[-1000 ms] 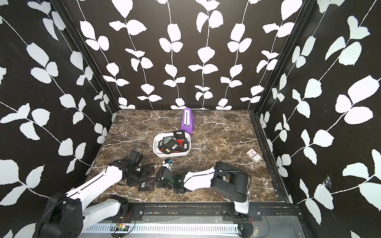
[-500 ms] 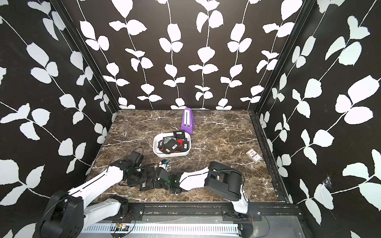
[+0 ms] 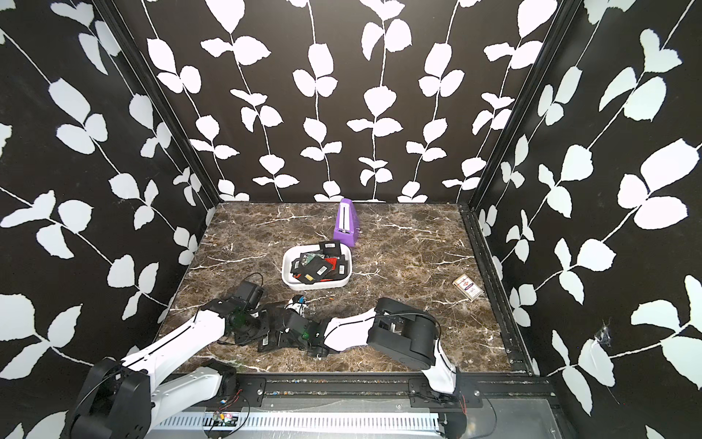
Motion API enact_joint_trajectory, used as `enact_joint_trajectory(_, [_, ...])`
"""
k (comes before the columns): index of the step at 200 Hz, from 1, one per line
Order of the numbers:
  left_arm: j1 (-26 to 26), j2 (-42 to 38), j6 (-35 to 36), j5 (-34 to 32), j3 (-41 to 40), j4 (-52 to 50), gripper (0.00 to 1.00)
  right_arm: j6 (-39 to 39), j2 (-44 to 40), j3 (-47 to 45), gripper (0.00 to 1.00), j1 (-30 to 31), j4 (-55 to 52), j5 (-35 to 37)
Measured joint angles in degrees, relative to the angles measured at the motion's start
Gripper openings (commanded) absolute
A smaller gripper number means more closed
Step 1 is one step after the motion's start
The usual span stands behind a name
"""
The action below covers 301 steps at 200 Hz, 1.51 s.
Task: Put the tea bags into the storage box
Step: Pick up the tea bag from the center of the board, then place the tea bag in the storage box.
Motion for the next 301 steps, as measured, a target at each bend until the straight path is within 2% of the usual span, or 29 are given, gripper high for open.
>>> enact_joint_trajectory(19, [-0.02,-0.09,-0.07,0.13,-0.15,0.68,0.06,0.22,0.42,0.22,0.17,0.0,0.11,0.02])
enact_joint_trajectory(48, [-0.04,0.04,-0.07,0.5,-0.22,1.53,0.07,0.37,0.52,0.22,0.0,0.02,-0.02,0.24])
enact_joint_trajectory(89, [-0.13,-0.11,-0.07,1.46,0.0,1.88,0.09,-0.13,-0.09,0.22,0.0,0.04,-1.2,1.33])
enact_joint_trajectory(108, [-0.22,-0.15,0.02,2.43,0.37,1.22,0.13,-1.44,-2.54,0.22,0.0,0.07,-4.63,2.32])
enact_joint_trajectory(139, [-0.24,-2.03,1.03,4.0,3.74,-1.03,0.26,-5.79,-11.65,0.22,0.0,0.2,-15.58,7.13])
enact_joint_trajectory(163, [-0.24,-4.22,1.95,4.66,8.02,-0.87,0.29,-9.16,-21.07,0.09,0.0,-0.59,-22.75,11.15])
enact_joint_trajectory(185, [-0.24,-4.66,2.97,4.11,10.93,-0.5,0.29,-12.59,-29.29,-0.13,0.0,-3.98,-26.51,13.09])
enact_joint_trajectory(209, [-0.24,-1.95,4.15,1.57,13.49,-0.59,0.28,-16.33,-33.46,-0.11,0.0,-10.64,-27.69,13.16])
enact_joint_trajectory(235, [0.37,2.86,5.11,-0.37,15.32,0.11,0.29,-19.58,-32.04,0.52,0.0,-17.86,-28.15,11.82])
enact_joint_trajectory(255, [1.4,5.64,5.46,-0.68,15.34,1.27,0.29,-20.94,-27.02,3.48,0.0,-22.14,-28.57,9.86])
enact_joint_trajectory(301, [3.26,10.27,5.77,-2.16,15.82,3.93,0.29,-21.99,-11.82,14.82,0.0,-26.23,-27.91,4.96])
